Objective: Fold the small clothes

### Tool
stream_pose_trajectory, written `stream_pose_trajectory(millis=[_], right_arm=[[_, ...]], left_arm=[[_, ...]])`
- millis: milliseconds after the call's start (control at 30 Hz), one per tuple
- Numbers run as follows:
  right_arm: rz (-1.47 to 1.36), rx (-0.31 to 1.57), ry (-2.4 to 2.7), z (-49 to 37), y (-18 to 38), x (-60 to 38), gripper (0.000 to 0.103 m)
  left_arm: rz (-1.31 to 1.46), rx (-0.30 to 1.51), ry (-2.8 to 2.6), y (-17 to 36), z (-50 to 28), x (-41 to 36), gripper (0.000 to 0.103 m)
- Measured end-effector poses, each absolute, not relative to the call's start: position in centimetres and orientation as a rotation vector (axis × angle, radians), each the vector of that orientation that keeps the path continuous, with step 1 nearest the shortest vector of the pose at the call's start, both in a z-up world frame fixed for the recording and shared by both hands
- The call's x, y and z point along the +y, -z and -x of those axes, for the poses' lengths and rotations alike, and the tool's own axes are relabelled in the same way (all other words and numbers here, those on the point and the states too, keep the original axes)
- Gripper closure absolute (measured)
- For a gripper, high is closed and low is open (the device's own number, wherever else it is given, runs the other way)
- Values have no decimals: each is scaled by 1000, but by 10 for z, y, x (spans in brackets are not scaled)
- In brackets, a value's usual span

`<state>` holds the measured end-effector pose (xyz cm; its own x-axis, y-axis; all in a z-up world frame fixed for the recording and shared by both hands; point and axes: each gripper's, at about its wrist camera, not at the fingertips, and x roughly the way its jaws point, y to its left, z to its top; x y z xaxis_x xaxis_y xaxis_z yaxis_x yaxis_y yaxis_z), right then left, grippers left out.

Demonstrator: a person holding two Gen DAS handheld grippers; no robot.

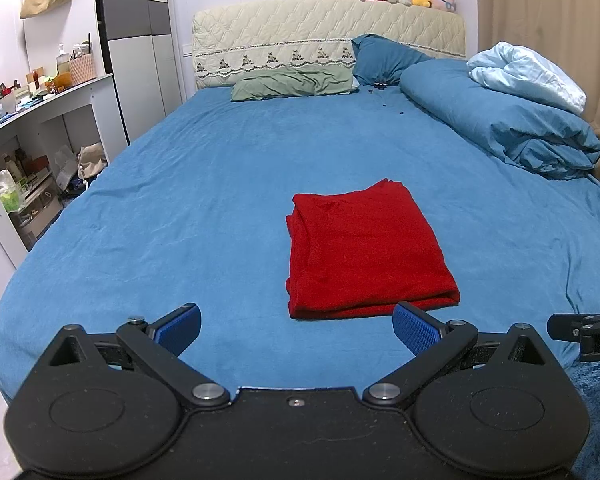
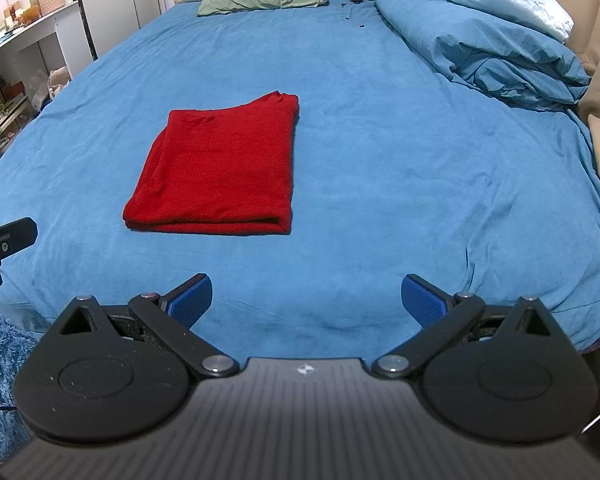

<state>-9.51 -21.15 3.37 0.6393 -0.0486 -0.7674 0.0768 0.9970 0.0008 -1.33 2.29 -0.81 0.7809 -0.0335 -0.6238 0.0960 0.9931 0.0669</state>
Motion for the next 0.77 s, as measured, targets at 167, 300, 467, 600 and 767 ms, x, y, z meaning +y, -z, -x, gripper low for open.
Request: stream_pose_trajectory(millis=[167,300,467,600,767], right_arm=[[-35,873,72,95,-34,-211,0],[-34,871,69,95,-34,-212,0],[-35,869,64,95,-35,-211,0],[-33,867,65,95,-35,-211,0],[-32,865,67,95,-36,-214,0]], left_arm=[[-95,671,70,8,13,23,0],[-100,661,66,7,14,23,0],[-105,646,60,6,15,23,0],[-111,638,60,6,15,21,0],[-105,636,63,6,14,26,0]])
